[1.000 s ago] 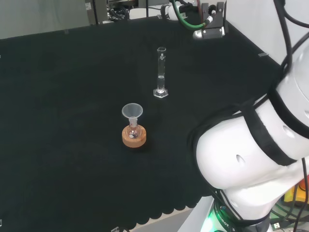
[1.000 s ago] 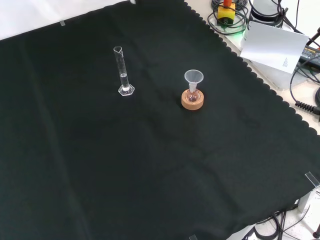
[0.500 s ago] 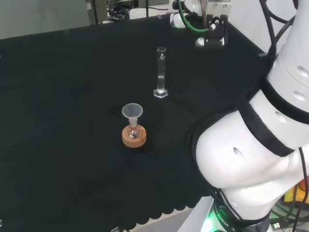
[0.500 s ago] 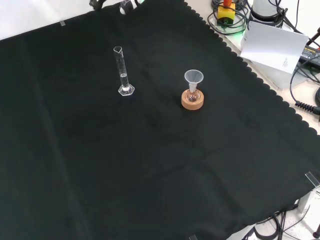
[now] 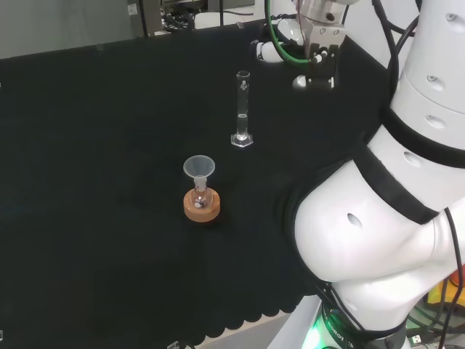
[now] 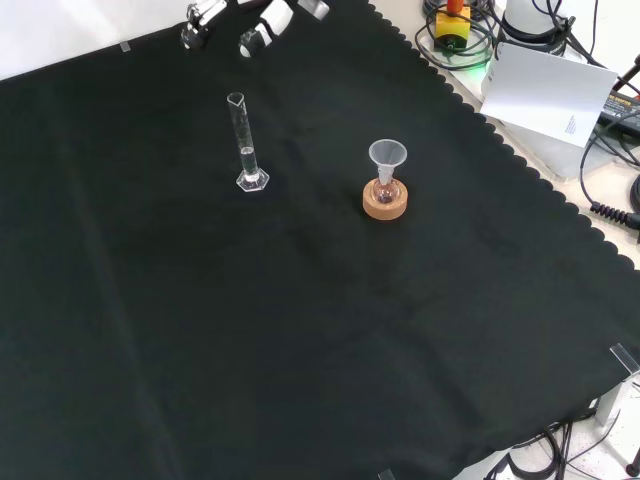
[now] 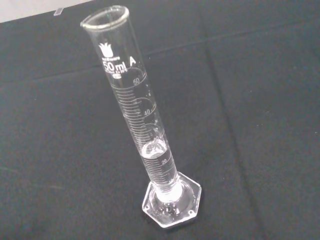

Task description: Pick up the graduated cylinder.

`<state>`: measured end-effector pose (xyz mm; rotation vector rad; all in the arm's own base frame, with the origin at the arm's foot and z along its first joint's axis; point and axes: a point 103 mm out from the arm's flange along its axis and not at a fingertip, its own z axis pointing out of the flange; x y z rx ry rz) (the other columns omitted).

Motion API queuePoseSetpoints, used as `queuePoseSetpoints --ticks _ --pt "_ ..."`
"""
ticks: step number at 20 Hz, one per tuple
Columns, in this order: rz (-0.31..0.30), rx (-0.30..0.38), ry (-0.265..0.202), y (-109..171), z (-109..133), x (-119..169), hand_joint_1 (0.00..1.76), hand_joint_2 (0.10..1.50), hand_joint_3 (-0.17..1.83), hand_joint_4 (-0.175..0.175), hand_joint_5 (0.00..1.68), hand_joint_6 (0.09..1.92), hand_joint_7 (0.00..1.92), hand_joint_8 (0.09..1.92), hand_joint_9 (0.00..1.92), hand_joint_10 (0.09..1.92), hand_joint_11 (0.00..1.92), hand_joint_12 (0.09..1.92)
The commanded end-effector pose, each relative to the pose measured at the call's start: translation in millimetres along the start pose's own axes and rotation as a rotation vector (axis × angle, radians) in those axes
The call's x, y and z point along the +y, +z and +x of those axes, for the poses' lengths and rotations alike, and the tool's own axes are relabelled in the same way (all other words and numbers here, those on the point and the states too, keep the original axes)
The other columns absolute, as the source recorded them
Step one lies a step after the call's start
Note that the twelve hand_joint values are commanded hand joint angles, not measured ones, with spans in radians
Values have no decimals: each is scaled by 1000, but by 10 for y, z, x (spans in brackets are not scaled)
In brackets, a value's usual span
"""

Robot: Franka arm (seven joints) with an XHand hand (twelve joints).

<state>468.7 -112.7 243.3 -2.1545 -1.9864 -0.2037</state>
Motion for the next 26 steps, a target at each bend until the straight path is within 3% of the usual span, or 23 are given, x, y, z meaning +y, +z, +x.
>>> queuePoseSetpoints --ticks 1,14,18,26 --pt "-12 83 -26 309 -93 57 304 1174 173 -58 390 87 197 650 438 634 248 1356" --pt "8 158 -87 755 -125 104 345 1151 174 -60 398 87 212 668 458 643 246 1357" --pt "-21 201 -110 847 -186 60 352 1146 175 -61 408 87 232 677 486 649 251 1361" --pt "-106 303 -203 969 -313 -70 458 1054 149 -56 436 87 258 682 520 635 256 1364"
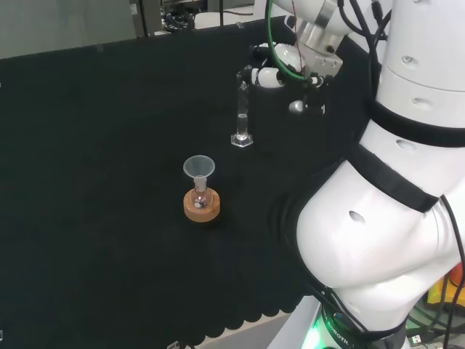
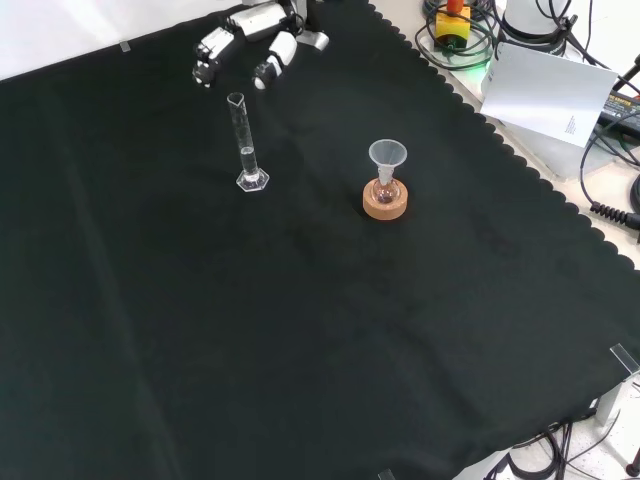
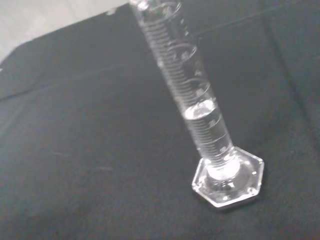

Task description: Pick up the graduated cylinder.

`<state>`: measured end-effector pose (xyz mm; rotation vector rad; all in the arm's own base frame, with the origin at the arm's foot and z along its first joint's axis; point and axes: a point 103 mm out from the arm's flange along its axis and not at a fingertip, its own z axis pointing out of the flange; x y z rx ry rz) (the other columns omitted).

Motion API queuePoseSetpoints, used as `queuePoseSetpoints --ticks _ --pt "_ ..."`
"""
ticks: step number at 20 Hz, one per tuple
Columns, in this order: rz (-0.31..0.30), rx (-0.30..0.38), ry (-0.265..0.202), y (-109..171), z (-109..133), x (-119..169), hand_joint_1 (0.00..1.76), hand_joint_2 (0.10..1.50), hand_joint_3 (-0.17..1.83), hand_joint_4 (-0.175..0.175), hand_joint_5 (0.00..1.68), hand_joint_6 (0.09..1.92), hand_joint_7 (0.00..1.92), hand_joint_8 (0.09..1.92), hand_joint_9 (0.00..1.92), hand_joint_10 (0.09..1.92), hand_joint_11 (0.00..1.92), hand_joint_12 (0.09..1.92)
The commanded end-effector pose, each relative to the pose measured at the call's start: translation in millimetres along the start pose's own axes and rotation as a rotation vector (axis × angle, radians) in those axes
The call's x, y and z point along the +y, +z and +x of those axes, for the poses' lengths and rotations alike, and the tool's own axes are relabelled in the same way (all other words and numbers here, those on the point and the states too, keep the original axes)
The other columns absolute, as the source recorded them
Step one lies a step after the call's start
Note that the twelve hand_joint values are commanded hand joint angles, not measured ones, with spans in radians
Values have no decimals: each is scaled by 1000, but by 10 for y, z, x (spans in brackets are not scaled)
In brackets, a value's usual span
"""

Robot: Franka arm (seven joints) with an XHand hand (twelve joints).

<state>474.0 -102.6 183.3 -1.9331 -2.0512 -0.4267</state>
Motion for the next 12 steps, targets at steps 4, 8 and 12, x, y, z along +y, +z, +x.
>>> queuePoseSetpoints --ticks 4,8,12 --pt "-91 170 -78 360 -379 -240 501 1015 139 -50 438 87 266 679 535 628 258 1363" --pt "-92 215 -103 419 -398 -241 569 934 110 -44 424 87 269 673 534 617 261 1364" --pt "-42 273 -108 525 -395 -207 717 866 85 -45 439 87 301 674 567 618 283 1364"
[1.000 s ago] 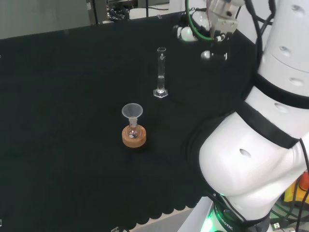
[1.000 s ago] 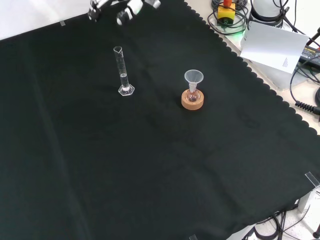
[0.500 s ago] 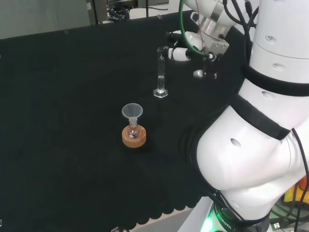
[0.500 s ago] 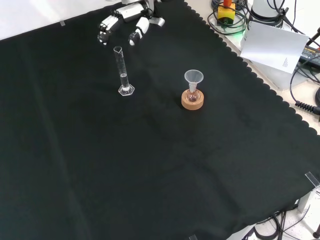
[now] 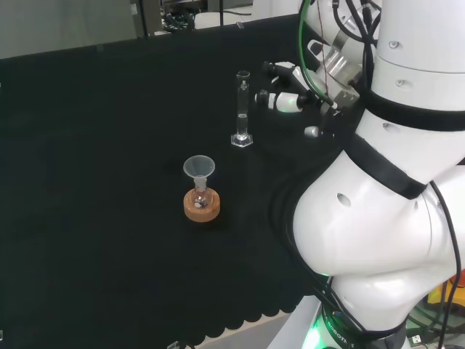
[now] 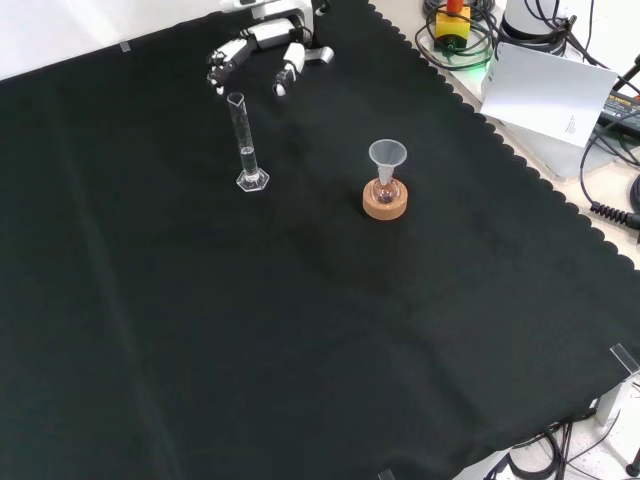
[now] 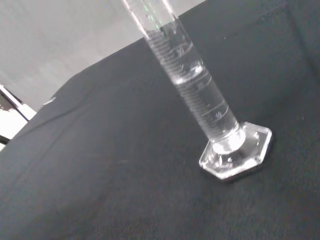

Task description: Pick up the graduated cylinder.

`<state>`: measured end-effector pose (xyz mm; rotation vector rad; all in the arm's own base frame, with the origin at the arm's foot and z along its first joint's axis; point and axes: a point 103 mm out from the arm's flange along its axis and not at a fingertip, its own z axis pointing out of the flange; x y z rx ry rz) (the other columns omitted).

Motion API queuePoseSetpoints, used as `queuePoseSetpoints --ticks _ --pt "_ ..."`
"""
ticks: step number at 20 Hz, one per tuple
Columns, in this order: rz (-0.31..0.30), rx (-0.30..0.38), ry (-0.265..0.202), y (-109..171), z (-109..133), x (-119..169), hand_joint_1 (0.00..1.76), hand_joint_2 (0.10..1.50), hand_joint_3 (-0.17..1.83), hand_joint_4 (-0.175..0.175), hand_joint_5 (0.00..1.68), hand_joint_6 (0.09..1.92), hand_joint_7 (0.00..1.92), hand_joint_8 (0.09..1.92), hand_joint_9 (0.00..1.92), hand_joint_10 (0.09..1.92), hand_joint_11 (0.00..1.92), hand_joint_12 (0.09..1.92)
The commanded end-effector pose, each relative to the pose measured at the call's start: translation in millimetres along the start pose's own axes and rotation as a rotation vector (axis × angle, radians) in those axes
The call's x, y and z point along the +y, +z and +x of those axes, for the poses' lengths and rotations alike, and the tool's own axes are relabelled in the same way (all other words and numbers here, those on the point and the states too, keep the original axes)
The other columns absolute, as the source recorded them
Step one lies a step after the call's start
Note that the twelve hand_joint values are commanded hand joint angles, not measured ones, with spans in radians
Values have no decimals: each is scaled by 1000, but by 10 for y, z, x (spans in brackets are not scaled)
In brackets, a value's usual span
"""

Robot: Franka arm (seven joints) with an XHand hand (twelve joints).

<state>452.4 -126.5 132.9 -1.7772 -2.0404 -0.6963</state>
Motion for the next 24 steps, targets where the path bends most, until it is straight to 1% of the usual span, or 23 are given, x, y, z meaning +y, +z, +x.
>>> queuePoseSetpoints --ticks 1,3,6,7,10,13,17,19,21,24 --pt "55 109 -4 192 -20 25 776 862 86 -45 442 87 304 672 575 617 287 1363" --pt "60 125 0 249 -29 42 861 857 105 -46 445 87 312 661 601 599 304 1349" --pt "49 169 6 335 -48 67 901 836 155 -48 459 87 331 646 632 564 331 1334" --pt "45 182 5 361 -52 77 905 815 199 -48 463 87 334 642 638 554 339 1332" --pt "43 209 -1 433 -53 108 914 710 419 -45 467 87 336 638 646 539 370 1317" --pt "37 228 -8 494 -54 152 921 652 540 -41 458 87 332 640 643 539 392 1312" --pt "17 247 -16 553 -63 206 933 631 580 -40 456 87 357 650 643 541 400 1312" --pt "18 268 -15 579 -79 223 952 618 599 -41 462 87 376 650 646 542 402 1310" --pt "5 287 -17 607 -90 234 969 607 619 -43 459 87 386 645 647 542 403 1308" --pt "9 305 -36 644 -88 268 992 597 630 -48 430 87 389 642 647 543 410 1306"
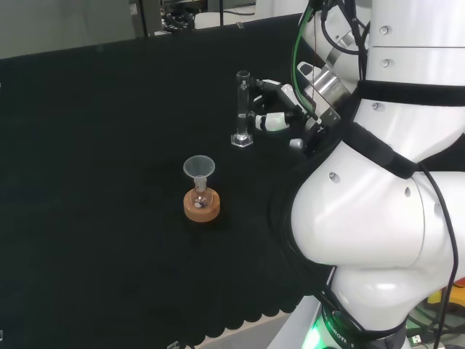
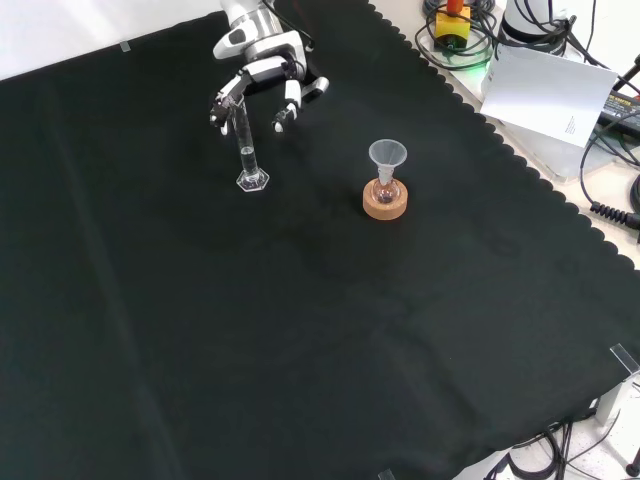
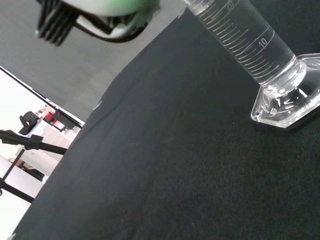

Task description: Pick up the graduated cylinder.

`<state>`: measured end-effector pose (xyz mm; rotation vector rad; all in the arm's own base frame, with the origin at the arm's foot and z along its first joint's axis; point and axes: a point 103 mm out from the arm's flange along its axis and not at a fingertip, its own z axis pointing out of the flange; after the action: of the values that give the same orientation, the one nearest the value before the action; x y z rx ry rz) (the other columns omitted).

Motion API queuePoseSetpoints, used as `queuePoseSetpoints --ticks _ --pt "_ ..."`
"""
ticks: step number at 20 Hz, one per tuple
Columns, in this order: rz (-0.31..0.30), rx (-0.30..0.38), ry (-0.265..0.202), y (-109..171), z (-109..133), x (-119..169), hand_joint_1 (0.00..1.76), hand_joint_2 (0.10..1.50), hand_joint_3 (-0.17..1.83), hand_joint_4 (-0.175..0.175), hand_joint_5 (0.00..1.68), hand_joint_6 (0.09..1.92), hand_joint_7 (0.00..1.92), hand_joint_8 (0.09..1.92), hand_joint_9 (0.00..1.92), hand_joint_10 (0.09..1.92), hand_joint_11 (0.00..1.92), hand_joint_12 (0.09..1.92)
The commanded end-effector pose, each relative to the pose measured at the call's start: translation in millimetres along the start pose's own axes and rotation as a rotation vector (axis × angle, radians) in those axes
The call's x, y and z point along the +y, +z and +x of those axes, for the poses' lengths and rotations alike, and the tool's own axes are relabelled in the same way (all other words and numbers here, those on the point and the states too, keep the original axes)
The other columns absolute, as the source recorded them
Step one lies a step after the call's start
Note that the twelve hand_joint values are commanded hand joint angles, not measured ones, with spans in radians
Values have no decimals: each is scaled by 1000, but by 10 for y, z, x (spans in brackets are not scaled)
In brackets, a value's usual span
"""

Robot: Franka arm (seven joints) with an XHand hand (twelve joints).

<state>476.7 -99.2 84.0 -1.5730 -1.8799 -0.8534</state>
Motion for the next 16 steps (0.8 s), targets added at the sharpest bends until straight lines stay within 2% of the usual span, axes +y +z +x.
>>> queuePoseSetpoints --ticks 1,11,16 --pt "-13 63 -31 83 -21 83 1000 590 643 -49 427 87 389 640 649 545 418 1301" --pt "-16 153 -61 200 -20 206 998 566 676 -50 499 87 411 645 676 553 447 1289" --pt "-27 191 -66 241 -26 241 1000 566 679 -40 593 87 445 652 696 552 456 1285"
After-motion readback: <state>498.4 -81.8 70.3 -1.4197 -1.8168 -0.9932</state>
